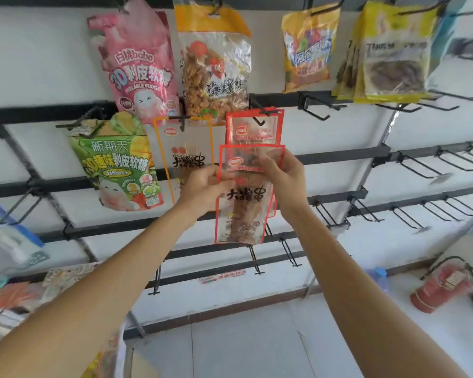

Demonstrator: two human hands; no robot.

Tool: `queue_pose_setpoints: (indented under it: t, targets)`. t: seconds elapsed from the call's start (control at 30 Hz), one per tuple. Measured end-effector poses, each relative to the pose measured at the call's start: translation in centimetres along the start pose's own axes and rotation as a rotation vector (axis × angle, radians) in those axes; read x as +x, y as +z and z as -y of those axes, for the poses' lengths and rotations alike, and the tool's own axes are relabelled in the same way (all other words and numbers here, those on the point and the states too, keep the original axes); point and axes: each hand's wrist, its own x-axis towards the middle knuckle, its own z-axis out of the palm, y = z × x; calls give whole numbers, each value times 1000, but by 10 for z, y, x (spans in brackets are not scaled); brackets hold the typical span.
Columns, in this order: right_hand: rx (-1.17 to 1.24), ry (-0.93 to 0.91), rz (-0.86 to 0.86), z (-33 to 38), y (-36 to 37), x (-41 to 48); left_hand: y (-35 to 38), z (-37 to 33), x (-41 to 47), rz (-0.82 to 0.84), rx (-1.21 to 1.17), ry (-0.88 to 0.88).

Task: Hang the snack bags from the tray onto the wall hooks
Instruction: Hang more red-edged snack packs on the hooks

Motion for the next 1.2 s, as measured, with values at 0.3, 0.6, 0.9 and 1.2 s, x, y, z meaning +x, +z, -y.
queue_pose_setpoints:
  t: [0.3,0.6,0.9,1.2]
  targets:
    - [-10,-99,-110,10,-12,54,17,-18,27,-268,780,902]
    - [-122,-177,-138,-10,-4,79,16,-14,62,-185,1085,1017]
    - [-733,-431,-415,-58,4,81,23,14,89,-102,1235,932]
    - [-968,-561,-103,-104,-18,60,28,42,111,-50,1361,875]
